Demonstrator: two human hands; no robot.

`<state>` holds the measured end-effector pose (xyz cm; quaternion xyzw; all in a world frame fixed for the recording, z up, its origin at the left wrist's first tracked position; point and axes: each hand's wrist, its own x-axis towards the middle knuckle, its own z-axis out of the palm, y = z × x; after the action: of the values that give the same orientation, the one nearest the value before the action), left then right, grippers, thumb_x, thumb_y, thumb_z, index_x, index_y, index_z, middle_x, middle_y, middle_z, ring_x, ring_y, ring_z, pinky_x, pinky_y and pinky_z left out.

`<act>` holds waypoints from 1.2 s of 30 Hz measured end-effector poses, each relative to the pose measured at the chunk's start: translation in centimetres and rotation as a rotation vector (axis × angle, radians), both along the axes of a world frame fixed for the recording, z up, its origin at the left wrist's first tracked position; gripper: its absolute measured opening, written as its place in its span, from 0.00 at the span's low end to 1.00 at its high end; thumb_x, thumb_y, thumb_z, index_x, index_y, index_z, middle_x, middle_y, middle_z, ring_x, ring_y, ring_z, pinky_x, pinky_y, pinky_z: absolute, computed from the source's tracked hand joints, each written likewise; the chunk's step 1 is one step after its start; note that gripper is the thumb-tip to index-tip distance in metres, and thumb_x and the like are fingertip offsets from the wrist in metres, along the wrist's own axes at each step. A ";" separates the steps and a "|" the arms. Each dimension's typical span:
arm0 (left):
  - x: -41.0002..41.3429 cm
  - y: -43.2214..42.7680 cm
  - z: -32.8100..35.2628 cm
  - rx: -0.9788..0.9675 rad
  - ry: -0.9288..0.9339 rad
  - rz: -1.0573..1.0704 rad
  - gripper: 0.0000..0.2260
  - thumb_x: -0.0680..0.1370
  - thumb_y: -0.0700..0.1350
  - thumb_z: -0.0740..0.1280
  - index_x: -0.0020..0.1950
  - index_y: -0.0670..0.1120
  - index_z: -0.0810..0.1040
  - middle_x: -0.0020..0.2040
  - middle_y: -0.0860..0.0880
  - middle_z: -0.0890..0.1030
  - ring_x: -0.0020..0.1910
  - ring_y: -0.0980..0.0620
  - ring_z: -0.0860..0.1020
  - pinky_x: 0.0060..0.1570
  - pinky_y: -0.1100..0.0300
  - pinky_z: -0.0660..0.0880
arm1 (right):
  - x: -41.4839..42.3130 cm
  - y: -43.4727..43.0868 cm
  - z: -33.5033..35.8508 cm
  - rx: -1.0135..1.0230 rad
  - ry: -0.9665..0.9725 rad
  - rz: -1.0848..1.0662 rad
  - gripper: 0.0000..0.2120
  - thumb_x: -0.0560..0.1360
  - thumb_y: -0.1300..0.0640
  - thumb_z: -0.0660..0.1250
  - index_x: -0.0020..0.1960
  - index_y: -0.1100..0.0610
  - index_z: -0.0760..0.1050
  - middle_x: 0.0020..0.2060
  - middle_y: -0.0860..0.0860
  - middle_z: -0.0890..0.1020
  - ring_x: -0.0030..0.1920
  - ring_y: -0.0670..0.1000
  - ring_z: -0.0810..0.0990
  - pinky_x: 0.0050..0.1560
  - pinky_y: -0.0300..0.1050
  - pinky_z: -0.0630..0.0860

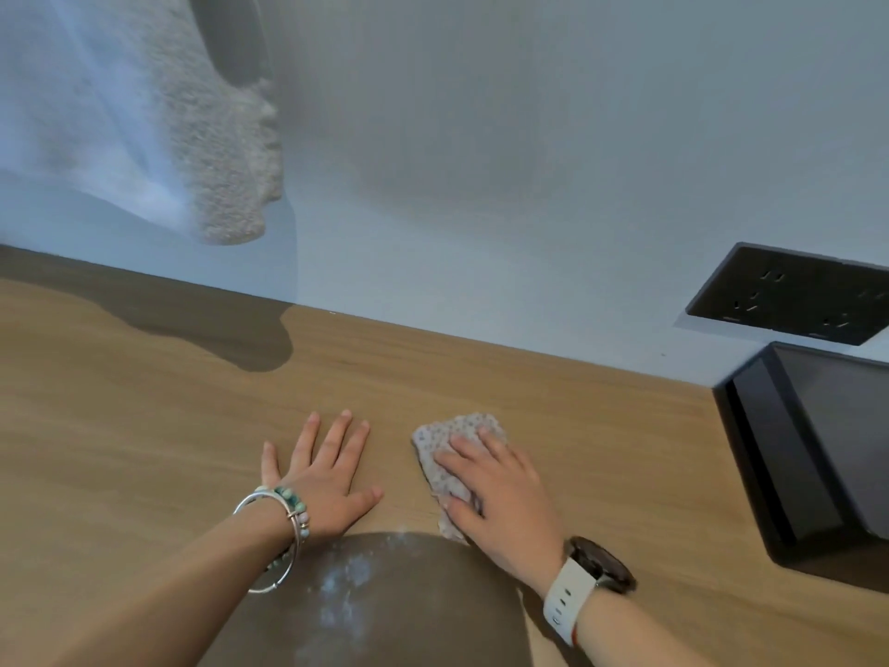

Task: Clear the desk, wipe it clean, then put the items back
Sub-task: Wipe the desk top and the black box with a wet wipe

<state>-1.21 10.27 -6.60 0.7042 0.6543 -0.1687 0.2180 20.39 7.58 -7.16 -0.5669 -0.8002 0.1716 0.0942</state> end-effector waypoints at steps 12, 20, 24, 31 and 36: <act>-0.1 0.0 0.0 0.045 -0.072 0.022 0.31 0.79 0.60 0.53 0.75 0.59 0.38 0.75 0.59 0.35 0.74 0.50 0.33 0.69 0.37 0.39 | -0.2 -2.3 0.2 0.004 0.083 -0.161 0.19 0.81 0.52 0.54 0.71 0.40 0.62 0.70 0.33 0.55 0.74 0.40 0.44 0.70 0.39 0.41; -0.9 -0.7 -0.2 0.161 -0.205 0.062 0.31 0.78 0.51 0.59 0.76 0.60 0.45 0.76 0.56 0.36 0.75 0.49 0.37 0.71 0.40 0.39 | 5.4 -1.0 -0.6 0.039 0.005 -0.444 0.20 0.81 0.54 0.53 0.72 0.49 0.65 0.74 0.47 0.62 0.75 0.52 0.55 0.72 0.49 0.53; -2.3 -2.9 0.3 0.294 -0.235 0.008 0.28 0.80 0.51 0.56 0.76 0.58 0.46 0.76 0.52 0.34 0.74 0.44 0.34 0.72 0.43 0.42 | 0.6 -3.5 -0.2 0.166 -0.032 -0.316 0.22 0.72 0.53 0.52 0.62 0.53 0.75 0.63 0.54 0.77 0.64 0.60 0.74 0.60 0.56 0.72; -7.2 -7.4 -0.3 0.313 -0.051 -0.139 0.39 0.62 0.61 0.33 0.75 0.57 0.37 0.73 0.56 0.33 0.68 0.53 0.28 0.71 0.43 0.41 | 2.4 -5.5 0.1 0.119 -0.045 -0.286 0.25 0.74 0.50 0.49 0.66 0.52 0.73 0.68 0.51 0.72 0.71 0.57 0.67 0.67 0.53 0.66; -9.3 -9.3 -2.4 0.382 -0.006 -0.169 0.26 0.79 0.59 0.44 0.70 0.49 0.67 0.68 0.51 0.73 0.70 0.48 0.62 0.57 0.37 0.71 | -1.5 -7.5 0.2 0.029 -0.076 -0.411 0.23 0.74 0.53 0.52 0.64 0.53 0.75 0.65 0.52 0.76 0.66 0.60 0.73 0.62 0.57 0.71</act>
<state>-10.47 0.99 -9.05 0.7857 0.6123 -0.0569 0.0675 18.92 0.12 -6.97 -0.7230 -0.6730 0.1154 0.1051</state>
